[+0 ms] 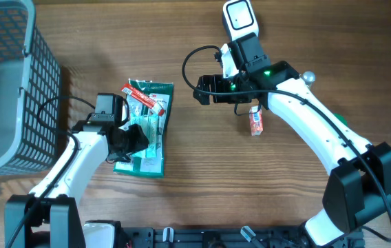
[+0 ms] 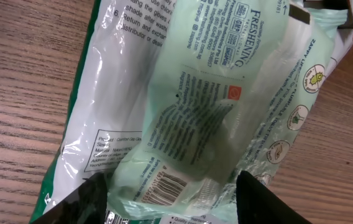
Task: Scan the item barcode
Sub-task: 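Close the left gripper on the mint-green wipes pack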
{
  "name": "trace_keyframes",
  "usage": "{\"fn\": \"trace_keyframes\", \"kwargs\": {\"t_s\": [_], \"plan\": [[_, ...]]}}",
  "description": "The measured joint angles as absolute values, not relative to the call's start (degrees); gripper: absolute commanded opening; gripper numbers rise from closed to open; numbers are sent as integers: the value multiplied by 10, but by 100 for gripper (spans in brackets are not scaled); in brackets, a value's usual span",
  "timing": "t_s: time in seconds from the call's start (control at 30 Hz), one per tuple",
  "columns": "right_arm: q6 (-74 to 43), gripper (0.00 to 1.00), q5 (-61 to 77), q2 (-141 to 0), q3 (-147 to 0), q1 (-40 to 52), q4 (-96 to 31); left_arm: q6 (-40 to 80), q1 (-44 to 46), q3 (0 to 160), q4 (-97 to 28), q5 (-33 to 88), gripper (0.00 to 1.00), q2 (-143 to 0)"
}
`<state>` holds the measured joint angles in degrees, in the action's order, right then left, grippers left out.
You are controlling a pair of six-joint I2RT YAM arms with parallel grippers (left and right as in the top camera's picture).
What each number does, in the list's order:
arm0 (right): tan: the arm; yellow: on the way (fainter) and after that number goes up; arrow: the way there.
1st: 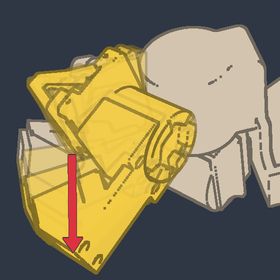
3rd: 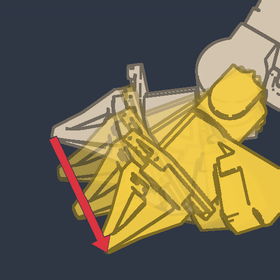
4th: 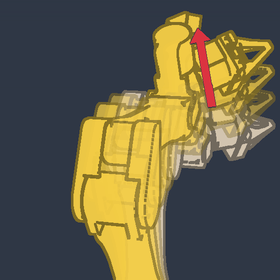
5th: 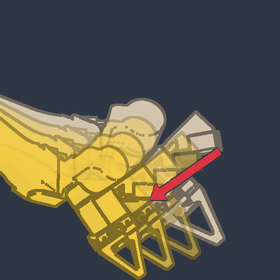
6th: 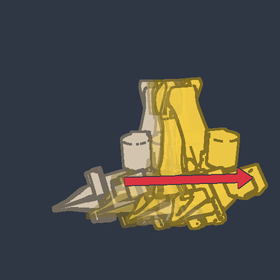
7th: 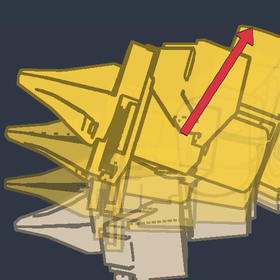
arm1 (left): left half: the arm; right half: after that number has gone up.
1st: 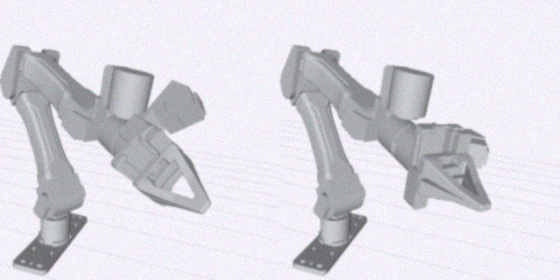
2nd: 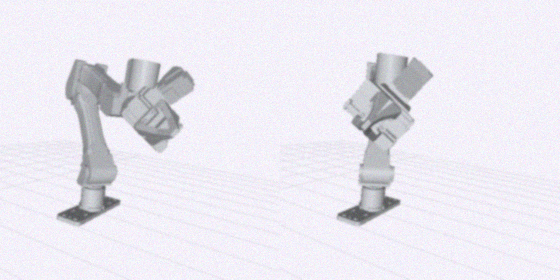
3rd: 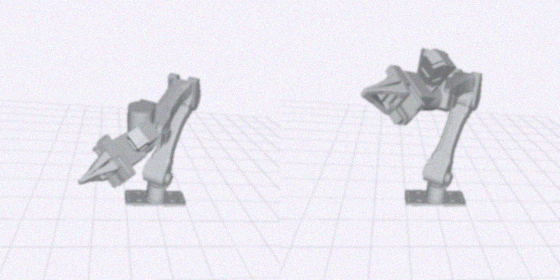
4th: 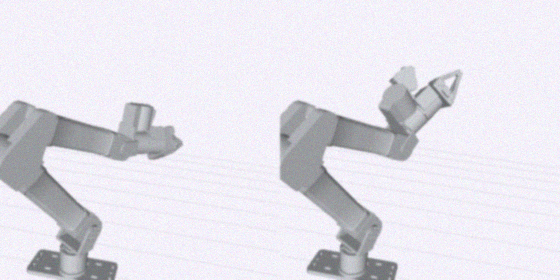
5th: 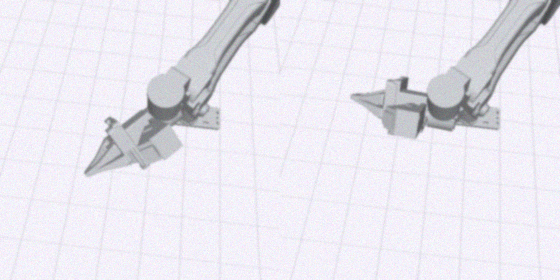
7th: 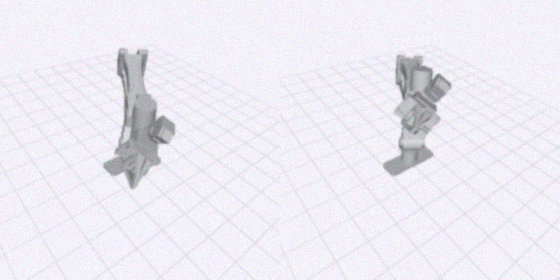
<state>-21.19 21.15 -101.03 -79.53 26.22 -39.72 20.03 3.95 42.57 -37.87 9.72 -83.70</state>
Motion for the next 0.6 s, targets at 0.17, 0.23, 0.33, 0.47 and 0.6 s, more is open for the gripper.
{"fn": "trace_keyframes", "kwargs": {"t_s": [0.17, 0.23, 0.33, 0.47, 0.6], "plan": [[-212, 100, 211, -1010, -795, 262, -397, 200, 39, 426, -379, 97, 52, -837], [-212, 100, 211, -1010, -795, 262, -397, 200, 39, 426, -379, 97, 54, -837], [-212, 100, 211, -1010, -795, 262, -397, 200, 39, 415, -364, 96, 56, -837], [-212, 100, 211, -1010, -795, 262, -397, 200, 39, 390, -328, 98, 57, -837], [-212, 99, 211, -1010, -795, 262, -397, 200, 39, 385, -319, 103, 56, -834]]}}
